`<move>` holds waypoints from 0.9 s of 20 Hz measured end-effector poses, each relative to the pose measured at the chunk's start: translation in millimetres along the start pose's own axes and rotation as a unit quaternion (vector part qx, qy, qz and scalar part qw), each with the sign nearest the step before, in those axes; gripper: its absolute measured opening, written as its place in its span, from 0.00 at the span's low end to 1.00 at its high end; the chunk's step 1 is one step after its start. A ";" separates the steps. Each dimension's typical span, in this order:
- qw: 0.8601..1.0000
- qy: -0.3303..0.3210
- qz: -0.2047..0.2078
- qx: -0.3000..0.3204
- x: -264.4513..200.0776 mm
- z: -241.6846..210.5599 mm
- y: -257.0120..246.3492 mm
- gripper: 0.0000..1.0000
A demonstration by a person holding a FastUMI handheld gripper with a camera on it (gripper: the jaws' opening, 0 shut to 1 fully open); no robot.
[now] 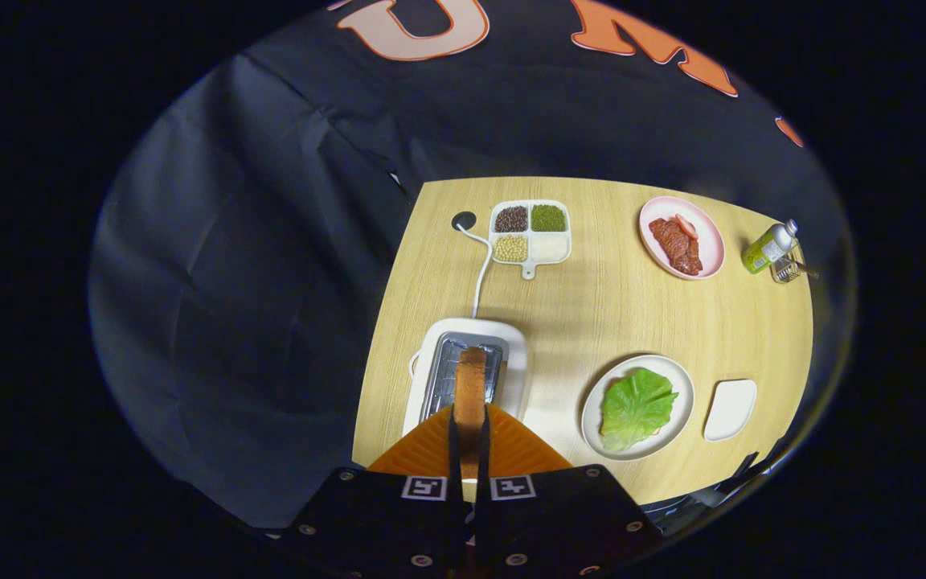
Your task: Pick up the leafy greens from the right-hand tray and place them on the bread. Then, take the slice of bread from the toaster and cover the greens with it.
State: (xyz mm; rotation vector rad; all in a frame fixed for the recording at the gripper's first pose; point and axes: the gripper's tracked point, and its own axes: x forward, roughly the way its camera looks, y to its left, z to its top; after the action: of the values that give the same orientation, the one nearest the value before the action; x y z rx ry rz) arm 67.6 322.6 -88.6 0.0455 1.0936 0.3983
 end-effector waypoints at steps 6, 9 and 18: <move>1.000 -0.011 0.008 0.017 -25.3 -12.9 -50.1 0.06; 0.999 -0.011 0.008 0.032 -27.6 -21.2 -81.8 0.06; 0.998 0.015 0.033 0.055 0.3 -49.1 -151.7 0.06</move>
State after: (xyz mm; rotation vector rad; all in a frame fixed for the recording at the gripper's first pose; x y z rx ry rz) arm 69.3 174.1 -146.7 0.1739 1.1445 0.3980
